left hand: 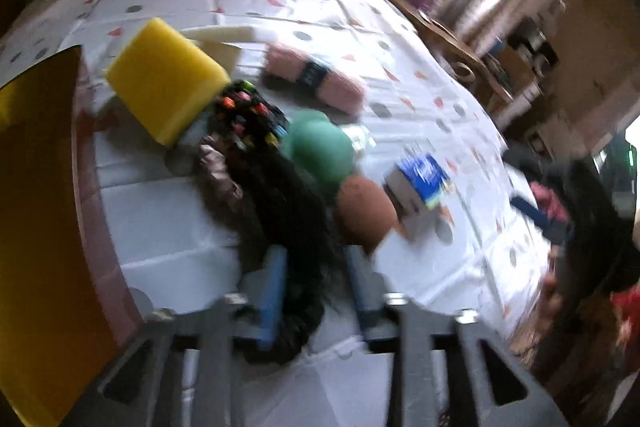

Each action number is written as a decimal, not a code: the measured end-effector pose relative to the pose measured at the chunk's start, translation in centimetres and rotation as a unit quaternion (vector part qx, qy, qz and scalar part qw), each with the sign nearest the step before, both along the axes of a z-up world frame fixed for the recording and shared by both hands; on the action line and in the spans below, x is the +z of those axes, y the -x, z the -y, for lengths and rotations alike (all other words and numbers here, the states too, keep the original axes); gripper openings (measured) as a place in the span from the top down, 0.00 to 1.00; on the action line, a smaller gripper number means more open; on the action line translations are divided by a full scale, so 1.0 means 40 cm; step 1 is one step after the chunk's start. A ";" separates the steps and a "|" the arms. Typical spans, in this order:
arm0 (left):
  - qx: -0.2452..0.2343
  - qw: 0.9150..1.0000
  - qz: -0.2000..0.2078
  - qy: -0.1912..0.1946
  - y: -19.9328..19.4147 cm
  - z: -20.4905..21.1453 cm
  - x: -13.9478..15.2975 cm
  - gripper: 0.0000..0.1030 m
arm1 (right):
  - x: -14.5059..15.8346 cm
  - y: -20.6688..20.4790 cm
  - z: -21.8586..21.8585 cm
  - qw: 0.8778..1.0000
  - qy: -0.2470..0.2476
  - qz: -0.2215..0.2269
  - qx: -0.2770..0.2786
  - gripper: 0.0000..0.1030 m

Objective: Organize soft objects
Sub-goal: 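Reach the left tool to the black hair bundle and close on it, then lift the black hair bundle with the left tool while the right tool grasps the brown makeup sponge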

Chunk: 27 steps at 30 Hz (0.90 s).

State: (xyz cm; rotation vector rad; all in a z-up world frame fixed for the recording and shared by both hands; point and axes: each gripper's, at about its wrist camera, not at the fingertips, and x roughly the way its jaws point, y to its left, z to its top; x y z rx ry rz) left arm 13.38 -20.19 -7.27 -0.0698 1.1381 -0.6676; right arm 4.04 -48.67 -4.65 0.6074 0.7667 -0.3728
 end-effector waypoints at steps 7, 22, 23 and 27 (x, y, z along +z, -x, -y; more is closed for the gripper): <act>0.043 0.999 0.000 0.005 -0.091 0.022 0.025 0.62 | -0.004 -0.004 -0.003 1.000 -0.002 -0.006 0.006 0.00; 0.031 0.999 0.011 -0.041 -0.165 0.094 -0.047 0.90 | -0.006 -0.014 -0.012 1.000 0.005 -0.011 0.017 0.00; 0.023 0.999 0.025 -0.028 -0.158 0.085 -0.026 0.91 | -0.007 -0.015 -0.012 1.000 0.005 -0.013 0.018 0.00; -0.001 0.999 0.052 0.009 -0.129 0.058 0.034 0.97 | -0.012 -0.020 -0.016 1.000 0.005 -0.020 0.023 0.00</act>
